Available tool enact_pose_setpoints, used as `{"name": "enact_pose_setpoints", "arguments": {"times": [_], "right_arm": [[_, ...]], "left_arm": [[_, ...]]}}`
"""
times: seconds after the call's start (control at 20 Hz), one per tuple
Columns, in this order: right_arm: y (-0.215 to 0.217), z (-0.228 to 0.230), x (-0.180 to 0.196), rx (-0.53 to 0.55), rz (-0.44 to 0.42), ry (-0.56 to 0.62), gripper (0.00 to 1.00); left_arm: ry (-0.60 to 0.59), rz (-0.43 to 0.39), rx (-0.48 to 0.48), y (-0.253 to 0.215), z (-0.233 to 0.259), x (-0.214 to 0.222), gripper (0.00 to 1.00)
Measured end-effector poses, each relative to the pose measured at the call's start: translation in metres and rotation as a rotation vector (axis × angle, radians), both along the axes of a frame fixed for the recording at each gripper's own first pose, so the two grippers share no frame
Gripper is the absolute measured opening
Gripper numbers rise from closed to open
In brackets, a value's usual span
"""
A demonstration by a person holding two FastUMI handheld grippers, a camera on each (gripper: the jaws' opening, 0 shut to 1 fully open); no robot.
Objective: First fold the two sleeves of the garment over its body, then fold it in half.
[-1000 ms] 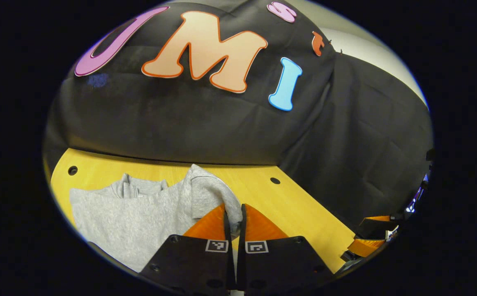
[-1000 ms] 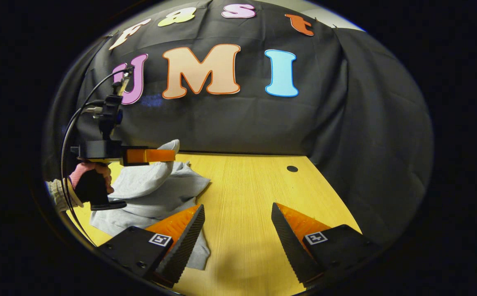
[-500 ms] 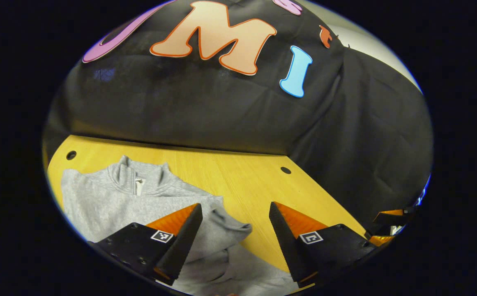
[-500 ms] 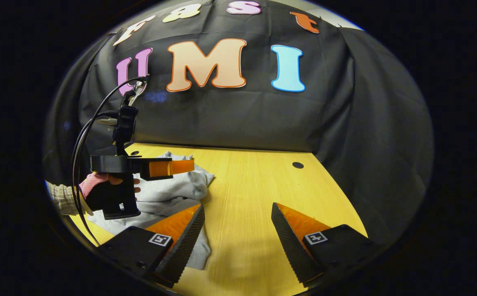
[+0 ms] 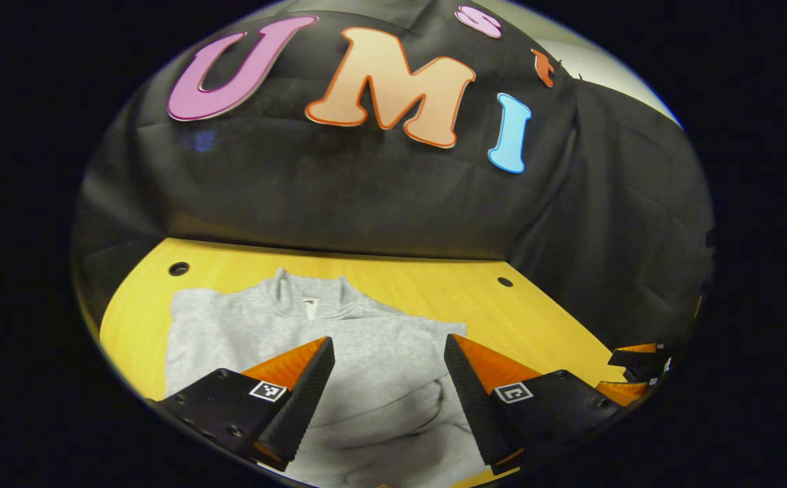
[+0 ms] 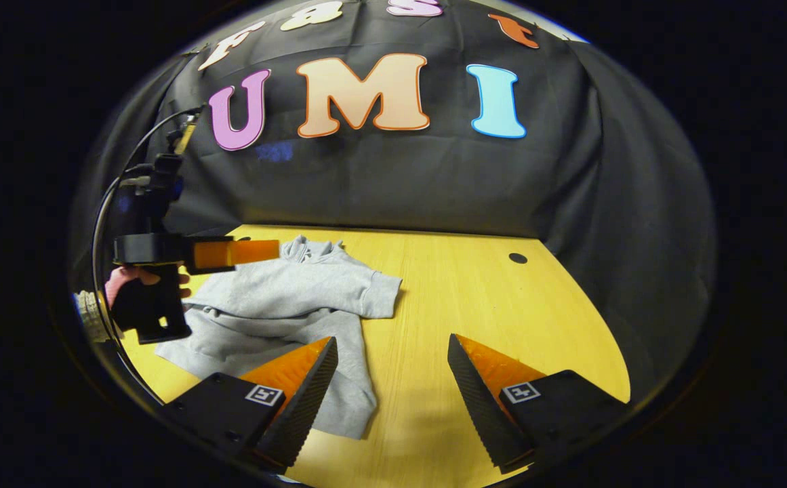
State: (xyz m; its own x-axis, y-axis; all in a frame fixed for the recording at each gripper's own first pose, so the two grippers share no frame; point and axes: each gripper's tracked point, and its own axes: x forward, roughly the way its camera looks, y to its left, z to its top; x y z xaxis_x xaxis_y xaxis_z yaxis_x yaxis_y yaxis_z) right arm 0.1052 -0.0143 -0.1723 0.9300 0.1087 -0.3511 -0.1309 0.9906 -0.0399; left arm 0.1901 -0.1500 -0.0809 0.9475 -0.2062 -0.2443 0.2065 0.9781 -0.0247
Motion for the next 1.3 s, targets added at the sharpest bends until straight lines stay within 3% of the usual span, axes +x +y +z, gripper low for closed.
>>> {"name": "enact_pose_setpoints", "arguments": {"times": [0.3, 0.6, 0.95, 1.3], "right_arm": [[0.028, -0.038, -0.007, -0.008, 0.064, 0.060, 1.00], [0.051, -0.081, -0.011, -0.031, 0.117, 0.129, 1.00], [0.059, -0.124, -0.019, -0.081, 0.157, 0.202, 1.00], [0.058, -0.139, -0.021, -0.132, 0.156, 0.204, 1.00]], "left_arm": [[0.042, 0.119, 0.061, 0.091, -0.019, -0.077, 0.94], [0.156, 0.205, 0.074, 0.140, -0.068, -0.147, 0.95], [0.259, 0.308, 0.044, 0.167, -0.117, -0.176, 0.95], [0.309, 0.336, 0.047, 0.177, -0.146, -0.185, 0.95]]}}
